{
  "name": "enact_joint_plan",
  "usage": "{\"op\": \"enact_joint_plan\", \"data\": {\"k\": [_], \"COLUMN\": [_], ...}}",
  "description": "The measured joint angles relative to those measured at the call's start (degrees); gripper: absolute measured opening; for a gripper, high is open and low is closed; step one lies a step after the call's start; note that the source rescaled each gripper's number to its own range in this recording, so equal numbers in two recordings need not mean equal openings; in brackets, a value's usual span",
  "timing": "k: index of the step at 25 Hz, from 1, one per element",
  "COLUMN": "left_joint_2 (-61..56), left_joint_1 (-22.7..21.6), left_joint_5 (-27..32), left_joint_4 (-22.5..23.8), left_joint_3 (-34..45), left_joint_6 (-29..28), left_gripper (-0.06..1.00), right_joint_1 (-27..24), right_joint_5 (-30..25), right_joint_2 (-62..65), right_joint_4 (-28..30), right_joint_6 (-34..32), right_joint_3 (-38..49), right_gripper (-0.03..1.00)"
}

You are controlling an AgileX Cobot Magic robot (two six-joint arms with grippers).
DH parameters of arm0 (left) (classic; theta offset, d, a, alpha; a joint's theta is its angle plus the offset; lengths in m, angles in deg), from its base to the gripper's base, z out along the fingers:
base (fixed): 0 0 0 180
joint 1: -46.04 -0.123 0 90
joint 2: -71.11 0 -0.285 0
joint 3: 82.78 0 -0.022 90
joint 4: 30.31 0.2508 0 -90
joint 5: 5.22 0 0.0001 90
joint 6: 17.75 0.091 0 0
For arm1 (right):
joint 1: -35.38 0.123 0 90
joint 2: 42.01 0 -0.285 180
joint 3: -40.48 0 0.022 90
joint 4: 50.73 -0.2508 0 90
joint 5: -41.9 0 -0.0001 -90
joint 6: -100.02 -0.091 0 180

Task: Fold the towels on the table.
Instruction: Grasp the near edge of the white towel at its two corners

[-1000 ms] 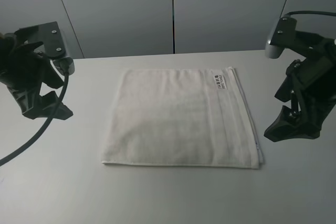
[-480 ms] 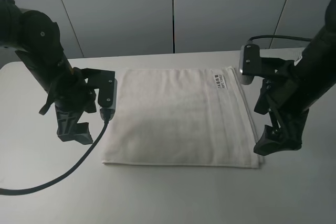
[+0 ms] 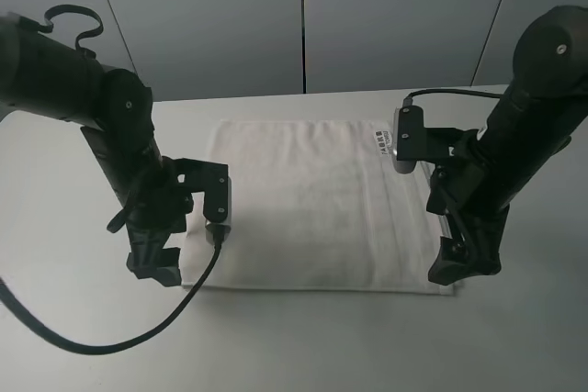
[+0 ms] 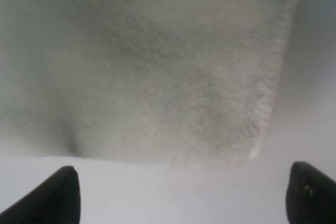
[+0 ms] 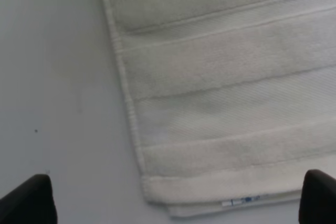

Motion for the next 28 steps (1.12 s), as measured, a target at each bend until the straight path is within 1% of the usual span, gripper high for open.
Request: {"op": "enact_joint_plan", "data": {"k": [5,17,20,24,28], "left_joint_2": [1.9,1.7,1.0,0.7,0.7], "left_joint_1": [0.2,1.2,2.4,5.3,5.9], "left_joint_5": [-1.4,-1.6,-1.6,-1.6,-1.5], "left_joint_4": [-0.3,-0.7,-0.7,-0.7,-0.7], "left_joint_3": [0.0,0.0,0.0,0.0,0.0], "left_joint_6": [-0.8,-2.7,-2.7,-2.7,-2.7], "left_gripper": [1.00,1.00,1.00,1.00,1.00], "right_joint_1": [0.0,0.0,0.0,0.0,0.0], "right_joint_5": [0.1,0.3,0.6,1.3,1.5], "right_joint_2": [-1.2,-1.7,-1.7,-1.7,-1.7], "right_joint_4": [0.9,1.1,1.1,1.5,2.1], "right_joint_6": [0.0,0.1,0.2,0.2,0.2], "right_joint_3": [0.0,0.0,0.0,0.0,0.0], "right_gripper": [1.00,1.00,1.00,1.00,1.00]}}
